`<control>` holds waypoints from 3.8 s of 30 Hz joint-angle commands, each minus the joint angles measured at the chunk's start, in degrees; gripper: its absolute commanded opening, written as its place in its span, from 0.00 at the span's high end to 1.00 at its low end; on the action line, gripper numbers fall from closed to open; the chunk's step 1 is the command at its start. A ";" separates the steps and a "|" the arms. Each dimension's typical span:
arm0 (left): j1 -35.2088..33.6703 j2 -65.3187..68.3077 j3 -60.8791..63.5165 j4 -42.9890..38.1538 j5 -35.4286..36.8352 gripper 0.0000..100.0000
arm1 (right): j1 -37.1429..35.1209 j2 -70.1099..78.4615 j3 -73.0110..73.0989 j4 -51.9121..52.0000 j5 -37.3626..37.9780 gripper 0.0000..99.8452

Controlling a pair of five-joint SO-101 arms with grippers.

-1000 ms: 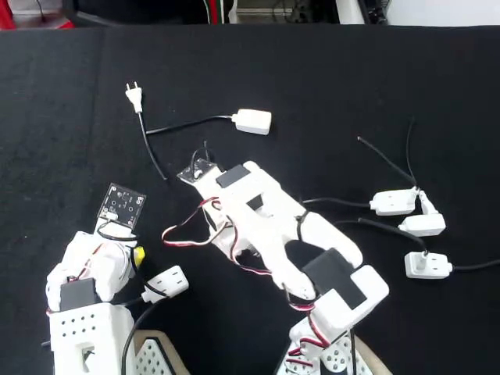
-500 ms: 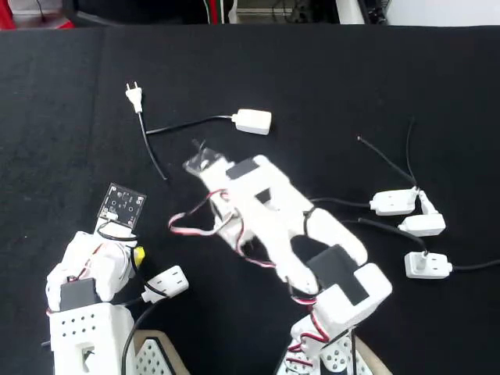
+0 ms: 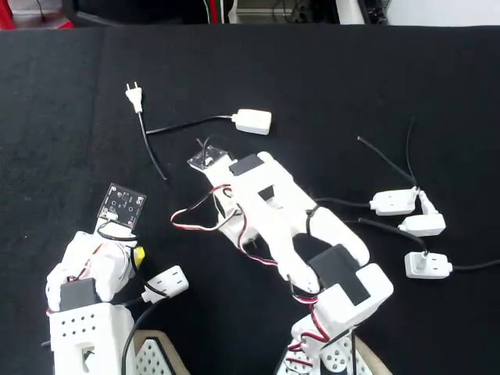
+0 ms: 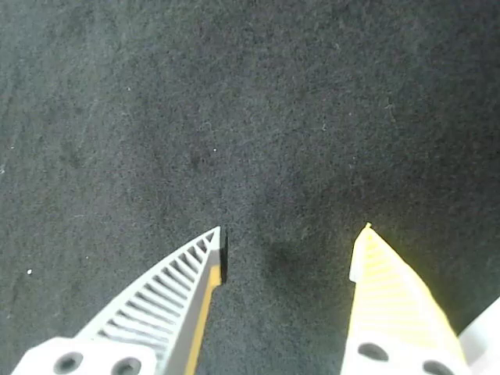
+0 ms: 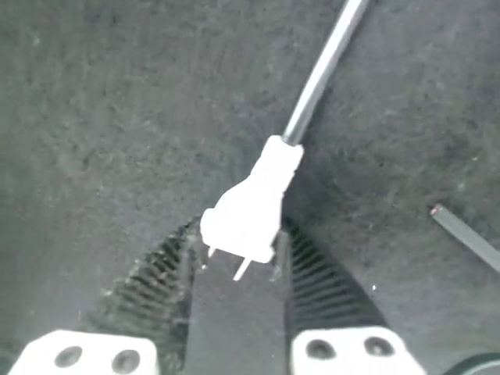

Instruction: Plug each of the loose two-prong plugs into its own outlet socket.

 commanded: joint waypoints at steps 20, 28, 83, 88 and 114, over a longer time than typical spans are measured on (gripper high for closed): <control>0.40 -0.53 -0.40 0.00 -0.26 0.73 | -4.75 -5.41 0.57 1.49 -3.08 0.74; 0.57 -0.53 -0.40 0.00 -0.26 0.73 | -4.84 -1.10 -0.57 0.18 -4.22 0.74; 0.57 -0.53 -0.31 0.00 -0.26 0.73 | -10.55 -7.52 1.54 0.18 -6.42 0.81; 0.66 -0.53 -0.31 0.00 -0.35 0.73 | -10.55 -7.52 3.65 -2.99 -7.91 0.81; 0.57 -0.53 -0.40 0.00 -0.35 0.73 | -3.87 3.82 -1.10 -5.01 -6.24 0.97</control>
